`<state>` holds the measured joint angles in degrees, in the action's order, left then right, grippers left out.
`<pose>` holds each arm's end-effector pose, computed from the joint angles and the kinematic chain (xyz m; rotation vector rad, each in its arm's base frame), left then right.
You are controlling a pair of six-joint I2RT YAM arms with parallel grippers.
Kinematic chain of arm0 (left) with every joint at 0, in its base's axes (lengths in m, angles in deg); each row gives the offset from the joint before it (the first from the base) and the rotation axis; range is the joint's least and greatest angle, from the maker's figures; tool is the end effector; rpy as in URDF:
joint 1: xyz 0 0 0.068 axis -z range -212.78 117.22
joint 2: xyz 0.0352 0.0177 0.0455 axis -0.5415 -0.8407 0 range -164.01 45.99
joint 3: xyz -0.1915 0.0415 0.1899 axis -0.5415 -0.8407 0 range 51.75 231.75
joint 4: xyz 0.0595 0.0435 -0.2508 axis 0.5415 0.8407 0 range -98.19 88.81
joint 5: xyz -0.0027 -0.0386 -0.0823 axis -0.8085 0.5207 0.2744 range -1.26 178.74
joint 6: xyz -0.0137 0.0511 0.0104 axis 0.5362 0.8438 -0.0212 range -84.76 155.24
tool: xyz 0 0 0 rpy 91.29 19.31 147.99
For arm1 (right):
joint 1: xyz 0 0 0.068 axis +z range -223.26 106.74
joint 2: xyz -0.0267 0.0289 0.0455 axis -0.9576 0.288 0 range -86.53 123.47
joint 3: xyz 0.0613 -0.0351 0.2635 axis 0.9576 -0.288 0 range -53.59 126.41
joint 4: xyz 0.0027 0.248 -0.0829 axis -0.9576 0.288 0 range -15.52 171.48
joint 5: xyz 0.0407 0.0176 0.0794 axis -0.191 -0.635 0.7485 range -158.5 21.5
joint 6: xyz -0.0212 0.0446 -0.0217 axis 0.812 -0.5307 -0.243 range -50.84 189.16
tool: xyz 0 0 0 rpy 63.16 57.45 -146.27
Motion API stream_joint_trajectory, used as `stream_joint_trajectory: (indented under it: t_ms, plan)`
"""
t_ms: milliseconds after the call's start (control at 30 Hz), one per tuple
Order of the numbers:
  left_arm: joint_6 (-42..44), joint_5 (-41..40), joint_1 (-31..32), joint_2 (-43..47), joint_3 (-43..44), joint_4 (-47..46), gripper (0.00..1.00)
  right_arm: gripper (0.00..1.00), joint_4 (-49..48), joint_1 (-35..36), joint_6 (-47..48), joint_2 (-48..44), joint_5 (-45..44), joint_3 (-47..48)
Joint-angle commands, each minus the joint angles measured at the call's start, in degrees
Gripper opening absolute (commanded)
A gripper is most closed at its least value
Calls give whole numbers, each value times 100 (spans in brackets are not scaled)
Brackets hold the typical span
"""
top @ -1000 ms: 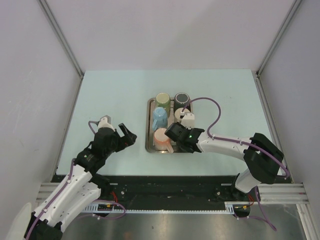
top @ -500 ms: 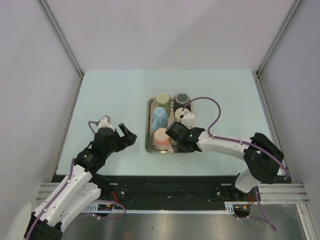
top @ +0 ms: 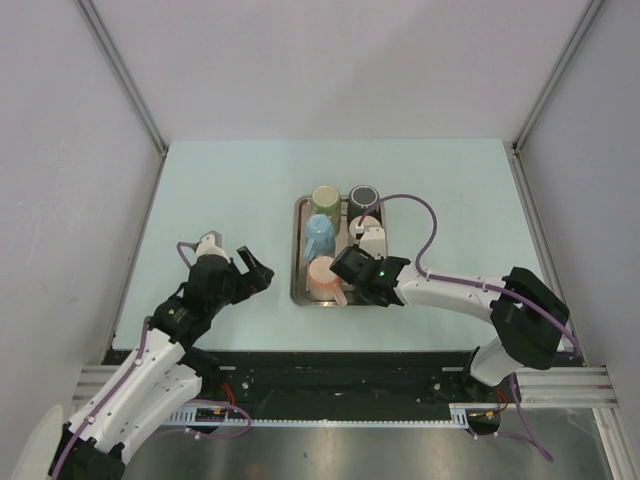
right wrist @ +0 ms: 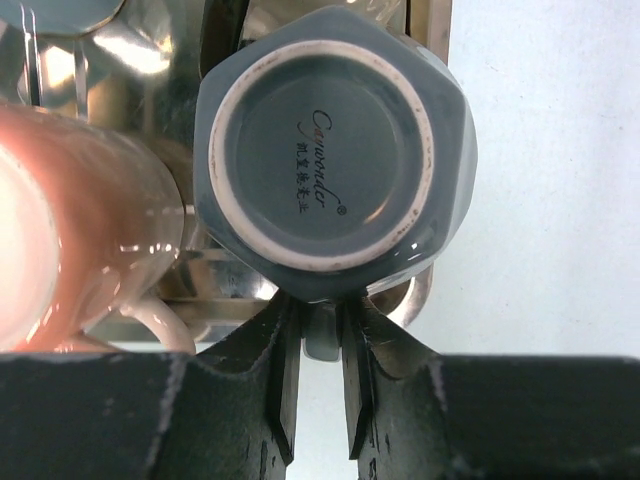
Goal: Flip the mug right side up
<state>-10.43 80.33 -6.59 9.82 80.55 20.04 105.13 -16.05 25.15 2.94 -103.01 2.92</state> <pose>0.1335 -0.0599 0.2338 -0.4616 2.1897 -0.5415 0.1803 0.2428 0.2018 -0.1020 2.3994 -0.0382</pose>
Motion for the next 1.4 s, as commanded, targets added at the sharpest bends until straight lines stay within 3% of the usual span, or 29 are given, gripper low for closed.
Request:
stream_joint_trajectory:
  t_ms: [0,400,533,633,733,833,967,1167,1367]
  plan:
    - [-162,-38,-27,-5,-23,-125,98,0,151,106,331,-535,-303,194]
    - [-153,-82,-18,-40,205,-81,98,0,292,167,428,-1458,-136,202]
    - [-118,-118,-18,83,390,-115,98,0,134,168,419,-2283,329,281]
    - [-65,284,-18,276,504,-413,100,0,-252,36,446,-2864,1014,290]
    - [-56,795,-18,627,452,-1124,100,0,-744,-122,367,-3312,1735,282]
    - [-222,1875,-18,742,355,-2109,100,0,-1306,-315,235,-3620,2481,220]
    - [-828,3130,-9,707,22,-4116,100,0,-2647,-737,-133,-3946,3571,-157]
    - [-1576,3749,148,304,-357,-5888,100,0,-4634,-1519,-1126,-4131,5074,-999]
    - [-1576,3908,500,-110,-226,-6390,97,0,-6034,-1731,-1742,-3947,5533,-1423]
